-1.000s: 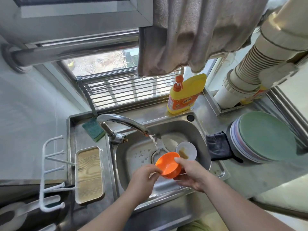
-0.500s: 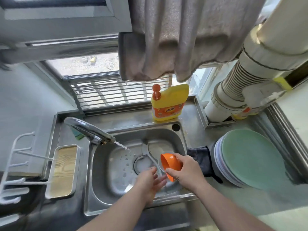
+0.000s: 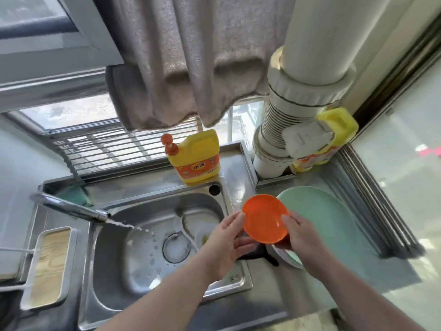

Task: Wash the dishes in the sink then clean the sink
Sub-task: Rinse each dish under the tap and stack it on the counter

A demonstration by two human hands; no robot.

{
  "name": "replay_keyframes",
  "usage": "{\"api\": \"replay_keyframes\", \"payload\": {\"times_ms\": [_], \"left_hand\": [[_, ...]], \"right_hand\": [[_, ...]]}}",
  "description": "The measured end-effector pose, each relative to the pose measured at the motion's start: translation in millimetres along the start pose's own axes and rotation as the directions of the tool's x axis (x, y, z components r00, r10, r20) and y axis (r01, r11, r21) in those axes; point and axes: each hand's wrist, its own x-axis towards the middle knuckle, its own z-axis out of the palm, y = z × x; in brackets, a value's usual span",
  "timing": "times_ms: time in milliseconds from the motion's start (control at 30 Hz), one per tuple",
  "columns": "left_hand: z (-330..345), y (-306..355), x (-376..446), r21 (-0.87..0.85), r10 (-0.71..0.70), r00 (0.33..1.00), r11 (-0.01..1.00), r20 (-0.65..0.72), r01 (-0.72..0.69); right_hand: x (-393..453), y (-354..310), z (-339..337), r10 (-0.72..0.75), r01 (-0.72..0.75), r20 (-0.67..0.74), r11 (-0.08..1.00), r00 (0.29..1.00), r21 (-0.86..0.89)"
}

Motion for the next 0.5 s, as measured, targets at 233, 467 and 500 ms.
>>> {"api": "replay_keyframes", "payload": {"times_ms": [233, 467, 500], "left_hand": [[69, -31, 31, 0.755, 0.262, 0.961, 0.613, 0.086, -0.235], [73, -49, 37, 0.871, 0.339, 0.922, 0.378, 0.185, -0.314], [69, -51, 37, 0.861, 0.36, 0.917, 0.397, 0.172, -0.317]], "right_hand": [[11, 9, -95, -0.39, 0.161, -0.122, 0.618, 0.913, -0.77], [16, 20, -103, -0.223, -0.025, -0.172, 0.541, 0.959, -0.841], [17, 20, -103, -0.216, -0.021, -0.17, 0.558, 0.962, -0.83]]}}
